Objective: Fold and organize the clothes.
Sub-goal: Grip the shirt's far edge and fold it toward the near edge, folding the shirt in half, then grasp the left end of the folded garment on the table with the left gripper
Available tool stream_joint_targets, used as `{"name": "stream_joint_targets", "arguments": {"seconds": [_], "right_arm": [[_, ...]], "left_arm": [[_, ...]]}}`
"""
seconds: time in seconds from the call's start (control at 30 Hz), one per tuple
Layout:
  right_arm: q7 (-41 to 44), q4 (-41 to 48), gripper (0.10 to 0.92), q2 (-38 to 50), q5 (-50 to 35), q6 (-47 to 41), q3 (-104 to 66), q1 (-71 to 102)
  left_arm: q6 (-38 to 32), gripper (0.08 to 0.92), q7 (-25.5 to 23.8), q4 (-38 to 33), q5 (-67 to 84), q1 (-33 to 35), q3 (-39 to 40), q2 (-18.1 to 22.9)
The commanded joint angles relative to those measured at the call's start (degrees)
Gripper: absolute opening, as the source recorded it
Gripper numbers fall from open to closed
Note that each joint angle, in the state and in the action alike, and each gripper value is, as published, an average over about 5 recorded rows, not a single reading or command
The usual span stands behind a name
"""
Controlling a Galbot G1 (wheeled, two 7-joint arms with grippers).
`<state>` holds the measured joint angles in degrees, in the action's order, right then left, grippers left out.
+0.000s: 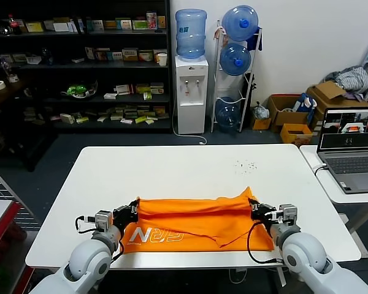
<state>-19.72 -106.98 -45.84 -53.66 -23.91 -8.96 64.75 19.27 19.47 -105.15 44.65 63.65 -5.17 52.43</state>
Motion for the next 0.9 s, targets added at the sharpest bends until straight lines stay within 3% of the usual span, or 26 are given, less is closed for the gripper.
{"name": "stream_joint_targets", "arguments": {"seconds": [0.03,0.37,0.63,0.8,0.9], "right_arm": [[0.3,-2.4,0.241,1.2,0.2,-1.8,-2.1,4.3],[1.0,-4.5,0.527,2.7,0.5,-1.8,-7.3,8.4],[1.8,-5.9,0.759,2.4,2.9,-0.6,-11.7,12.2],[1.6,-7.0,0.819,2.2,3.2,-0.5,-12.6,13.3],[1.4,-7.2,0.822,2.1,3.2,-0.6,-12.8,13.5]], "left_arm": [[1.8,0.148,0.0,-2.3,-0.5,2.9,-0.8,-0.7],[3.6,0.433,1.3,-2.5,-0.1,4.3,-2.2,-1.9],[2.7,0.667,1.0,0.1,-0.2,5.0,-2.8,1.7],[2.3,0.795,1.3,1.3,-0.1,4.3,-2.6,3.4],[2.4,0.819,1.5,1.6,-0.1,4.4,-2.2,3.4]]}}
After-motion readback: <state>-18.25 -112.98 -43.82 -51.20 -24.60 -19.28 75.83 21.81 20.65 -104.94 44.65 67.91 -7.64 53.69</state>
